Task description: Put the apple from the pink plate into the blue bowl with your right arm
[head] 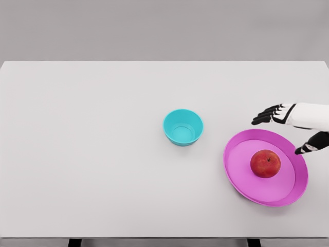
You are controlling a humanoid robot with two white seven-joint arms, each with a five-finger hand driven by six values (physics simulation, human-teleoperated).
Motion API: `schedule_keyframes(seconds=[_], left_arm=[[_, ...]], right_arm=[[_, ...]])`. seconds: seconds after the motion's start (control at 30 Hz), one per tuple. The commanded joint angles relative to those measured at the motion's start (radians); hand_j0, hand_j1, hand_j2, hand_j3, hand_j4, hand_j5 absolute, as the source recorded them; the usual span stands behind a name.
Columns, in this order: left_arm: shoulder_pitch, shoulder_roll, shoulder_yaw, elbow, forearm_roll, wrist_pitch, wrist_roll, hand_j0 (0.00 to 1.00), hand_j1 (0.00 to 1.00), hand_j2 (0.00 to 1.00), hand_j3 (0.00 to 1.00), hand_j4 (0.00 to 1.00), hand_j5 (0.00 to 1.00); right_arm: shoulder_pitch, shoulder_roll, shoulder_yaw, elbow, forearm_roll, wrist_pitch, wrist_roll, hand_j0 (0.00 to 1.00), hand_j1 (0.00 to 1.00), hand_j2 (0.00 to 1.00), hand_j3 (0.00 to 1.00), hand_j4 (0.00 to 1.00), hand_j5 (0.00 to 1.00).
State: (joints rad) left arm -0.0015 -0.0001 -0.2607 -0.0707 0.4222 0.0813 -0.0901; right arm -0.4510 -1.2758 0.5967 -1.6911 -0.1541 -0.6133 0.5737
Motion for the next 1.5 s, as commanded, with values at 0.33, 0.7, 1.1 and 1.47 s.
schedule_keyframes(seconds=[0.33, 0.7, 1.1, 1.47], left_arm=[[0.0, 0.0, 0.0, 0.0, 0.0, 0.0, 0.0, 1.0, 1.0, 1.0, 1.0, 1.0, 1.0], [0.0, 0.0, 0.0, 0.0, 0.0, 0.0, 0.0, 1.0, 1.0, 1.0, 1.0, 1.0, 1.0], [0.0, 0.0, 0.0, 0.0, 0.0, 0.0, 0.0, 1.0, 1.0, 1.0, 1.0, 1.0, 1.0], [0.0, 0.0, 0.0, 0.0, 0.0, 0.0, 0.0, 1.0, 1.0, 1.0, 1.0, 1.0, 1.0]], right_arm=[[-0.011, 0.003, 0.129, 0.002, 0.036, 0.002, 0.037, 1.0, 1.0, 1.0, 1.0, 1.0, 1.0], [-0.015, 0.049, 0.106, 0.002, 0.188, 0.002, 0.025, 1.0, 1.0, 1.0, 1.0, 1.0, 1.0], [-0.012, 0.081, 0.107, 0.002, 0.199, 0.002, 0.026, 1.0, 1.0, 1.0, 1.0, 1.0, 1.0], [-0.005, 0.127, 0.109, 0.039, 0.265, 0.002, 0.026, 1.0, 1.0, 1.0, 1.0, 1.0, 1.0]])
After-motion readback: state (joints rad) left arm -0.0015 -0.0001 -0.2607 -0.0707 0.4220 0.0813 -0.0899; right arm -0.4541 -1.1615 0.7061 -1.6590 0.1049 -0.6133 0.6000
